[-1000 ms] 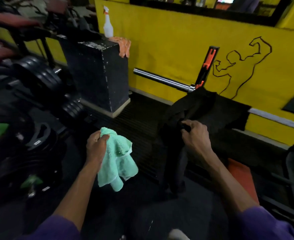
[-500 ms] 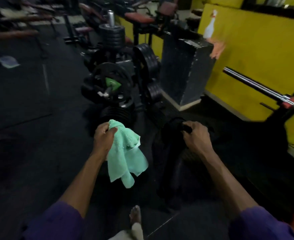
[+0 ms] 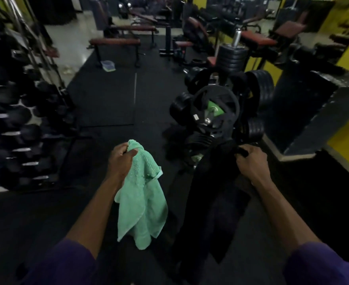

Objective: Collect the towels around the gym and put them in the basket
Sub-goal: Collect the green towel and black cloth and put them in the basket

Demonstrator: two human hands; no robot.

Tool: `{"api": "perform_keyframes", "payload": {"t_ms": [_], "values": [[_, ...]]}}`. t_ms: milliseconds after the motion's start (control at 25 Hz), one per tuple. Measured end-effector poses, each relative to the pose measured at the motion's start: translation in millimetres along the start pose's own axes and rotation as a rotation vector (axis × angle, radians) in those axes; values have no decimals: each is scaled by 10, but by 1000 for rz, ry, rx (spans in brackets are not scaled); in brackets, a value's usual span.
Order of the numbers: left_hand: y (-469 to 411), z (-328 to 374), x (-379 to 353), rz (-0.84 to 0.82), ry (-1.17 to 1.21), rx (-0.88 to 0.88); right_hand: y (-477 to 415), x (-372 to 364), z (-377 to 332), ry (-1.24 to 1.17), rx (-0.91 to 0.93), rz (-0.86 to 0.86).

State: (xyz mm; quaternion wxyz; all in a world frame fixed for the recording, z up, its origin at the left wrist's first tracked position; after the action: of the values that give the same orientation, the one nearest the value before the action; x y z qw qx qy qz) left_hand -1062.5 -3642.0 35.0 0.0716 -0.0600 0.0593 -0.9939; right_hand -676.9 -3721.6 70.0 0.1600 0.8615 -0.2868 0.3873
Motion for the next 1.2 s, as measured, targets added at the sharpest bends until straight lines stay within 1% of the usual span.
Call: {"api": "perform_keyframes", "payload": {"t_ms": [160, 240, 440, 560, 640, 760, 880, 1000, 1200], "values": [[-688, -114, 696, 43, -10, -26, -184, -635, -800, -105, 15, 6], [-1043, -181, 964, 34, -16, -33, -237, -987, -1181, -133, 34, 17], [-1854, -340, 1333, 4, 2, -36, -411, -1704, -1955, -180, 87, 25], [-2416, -476, 1378, 4, 39, -8, -717, -2079, -2368, -189, 134, 26], [-2852, -548, 1331, -11, 60, -6, -1062, -2322, -2607, -209, 122, 13], [-3442, -588, 1224, -22, 80, -12, -1533, -2625, -2931, -301, 99, -31], [-4116, -620, 1123, 18, 109, 36, -2098, -2928, -3386, -360, 96, -63], [-4760, -587, 1050, 67, 173, 66, -2641, -3136, -3880, -379, 102, -54], [-5837, -723, 934, 115, 210, 106, -3516, -3528, -4431, -457, 25, -51]]}}
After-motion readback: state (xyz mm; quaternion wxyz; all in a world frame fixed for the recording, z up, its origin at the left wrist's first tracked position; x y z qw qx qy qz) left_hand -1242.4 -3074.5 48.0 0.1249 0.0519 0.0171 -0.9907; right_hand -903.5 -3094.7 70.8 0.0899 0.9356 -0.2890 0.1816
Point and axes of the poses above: each hand's wrist, its own y-axis away from the middle knuckle, its own x-axis out of the back of the hand, z = x × y, the point moved 3 cm from there along -y, towards the middle knuckle, and after that the axes turned 13 degrees about -x, right-handed, at the moved point
